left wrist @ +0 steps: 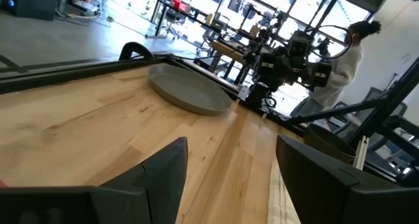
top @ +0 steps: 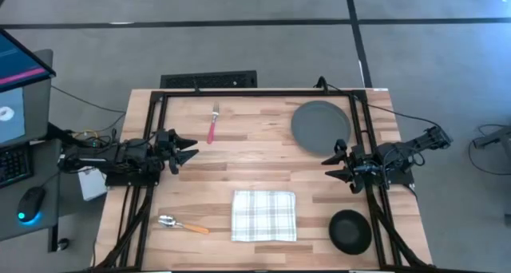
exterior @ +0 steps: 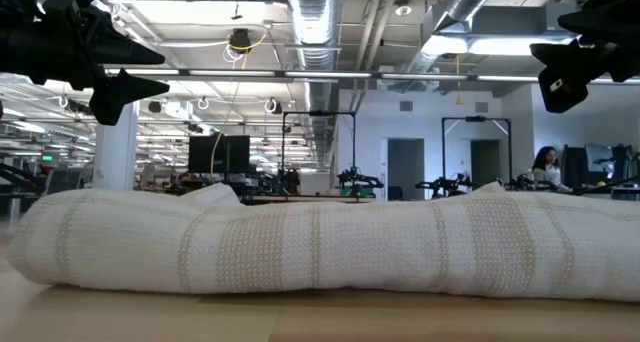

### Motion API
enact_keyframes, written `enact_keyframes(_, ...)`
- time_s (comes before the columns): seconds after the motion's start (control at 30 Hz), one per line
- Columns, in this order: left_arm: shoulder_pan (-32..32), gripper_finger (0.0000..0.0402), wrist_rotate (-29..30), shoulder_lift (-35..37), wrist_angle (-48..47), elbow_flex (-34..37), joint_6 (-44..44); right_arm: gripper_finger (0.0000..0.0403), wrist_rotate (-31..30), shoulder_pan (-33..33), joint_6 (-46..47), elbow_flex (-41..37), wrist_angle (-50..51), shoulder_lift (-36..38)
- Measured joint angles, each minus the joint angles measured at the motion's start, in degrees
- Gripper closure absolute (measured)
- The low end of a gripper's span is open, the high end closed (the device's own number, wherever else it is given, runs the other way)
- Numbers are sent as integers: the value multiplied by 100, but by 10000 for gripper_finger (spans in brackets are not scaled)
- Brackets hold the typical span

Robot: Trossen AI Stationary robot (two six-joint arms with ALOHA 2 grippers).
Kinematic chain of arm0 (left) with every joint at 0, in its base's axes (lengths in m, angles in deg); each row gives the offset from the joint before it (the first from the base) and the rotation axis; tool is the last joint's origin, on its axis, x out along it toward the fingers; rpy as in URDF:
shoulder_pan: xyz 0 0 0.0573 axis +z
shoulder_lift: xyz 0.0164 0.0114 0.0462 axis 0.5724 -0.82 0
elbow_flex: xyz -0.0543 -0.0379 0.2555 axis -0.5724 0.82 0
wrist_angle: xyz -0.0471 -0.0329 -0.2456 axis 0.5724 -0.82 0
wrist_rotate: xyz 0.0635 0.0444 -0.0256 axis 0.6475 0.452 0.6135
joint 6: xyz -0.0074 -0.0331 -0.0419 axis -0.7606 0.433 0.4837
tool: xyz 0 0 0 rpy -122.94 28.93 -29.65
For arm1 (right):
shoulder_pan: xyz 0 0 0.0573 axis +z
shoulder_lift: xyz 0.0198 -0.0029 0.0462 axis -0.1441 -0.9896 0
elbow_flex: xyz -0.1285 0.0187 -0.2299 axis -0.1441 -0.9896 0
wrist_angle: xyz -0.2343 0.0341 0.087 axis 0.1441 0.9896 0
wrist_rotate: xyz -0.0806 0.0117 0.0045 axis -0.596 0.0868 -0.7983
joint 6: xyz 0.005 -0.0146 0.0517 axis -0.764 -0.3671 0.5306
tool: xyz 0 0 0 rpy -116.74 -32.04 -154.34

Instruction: Set table place

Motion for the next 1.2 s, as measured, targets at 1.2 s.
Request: enact_keyframes(1.2,0,178,4,-2,0,-2,-2677,202,-28,-85,-1305,0,-7,0)
